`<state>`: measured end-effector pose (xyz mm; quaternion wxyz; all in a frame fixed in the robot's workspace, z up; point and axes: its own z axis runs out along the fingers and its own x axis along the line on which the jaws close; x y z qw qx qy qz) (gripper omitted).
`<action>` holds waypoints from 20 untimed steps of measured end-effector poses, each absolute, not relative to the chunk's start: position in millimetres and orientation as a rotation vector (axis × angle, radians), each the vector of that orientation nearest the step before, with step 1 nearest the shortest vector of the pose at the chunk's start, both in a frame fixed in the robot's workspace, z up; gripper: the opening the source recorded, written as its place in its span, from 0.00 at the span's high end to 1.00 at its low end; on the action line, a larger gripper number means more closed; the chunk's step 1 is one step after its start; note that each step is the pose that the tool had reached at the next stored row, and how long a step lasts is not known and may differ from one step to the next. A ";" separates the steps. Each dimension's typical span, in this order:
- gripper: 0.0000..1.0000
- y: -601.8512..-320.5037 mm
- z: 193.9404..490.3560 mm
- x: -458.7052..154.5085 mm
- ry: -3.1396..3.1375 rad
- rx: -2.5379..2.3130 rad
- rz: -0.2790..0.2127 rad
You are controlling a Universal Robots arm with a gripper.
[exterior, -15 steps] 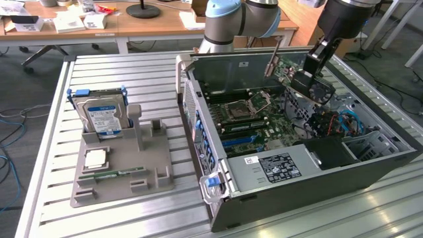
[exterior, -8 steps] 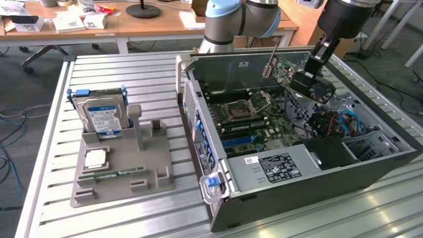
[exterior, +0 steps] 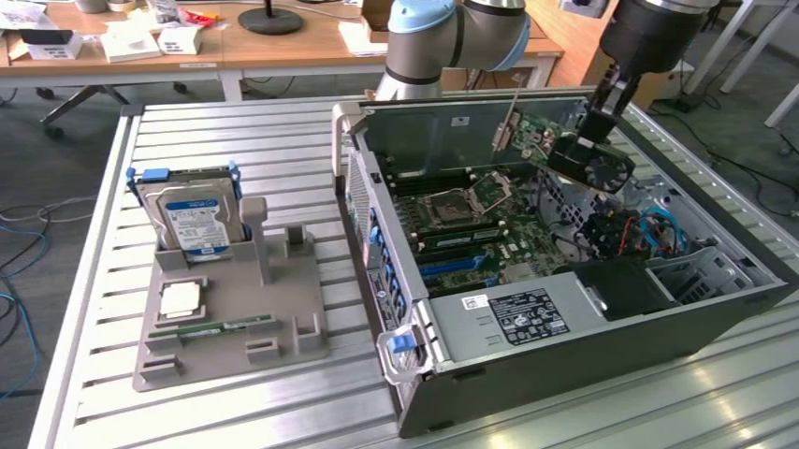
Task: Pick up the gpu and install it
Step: 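Insert the gpu into the slot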
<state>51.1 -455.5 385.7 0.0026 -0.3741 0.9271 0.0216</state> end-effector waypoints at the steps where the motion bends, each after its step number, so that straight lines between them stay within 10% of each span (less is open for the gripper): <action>1: 0.73 -455.5 385.7 51.1 2.900 -1.193 0.068; 20: 0.73 -455.5 385.7 51.1 2.716 -1.579 0.068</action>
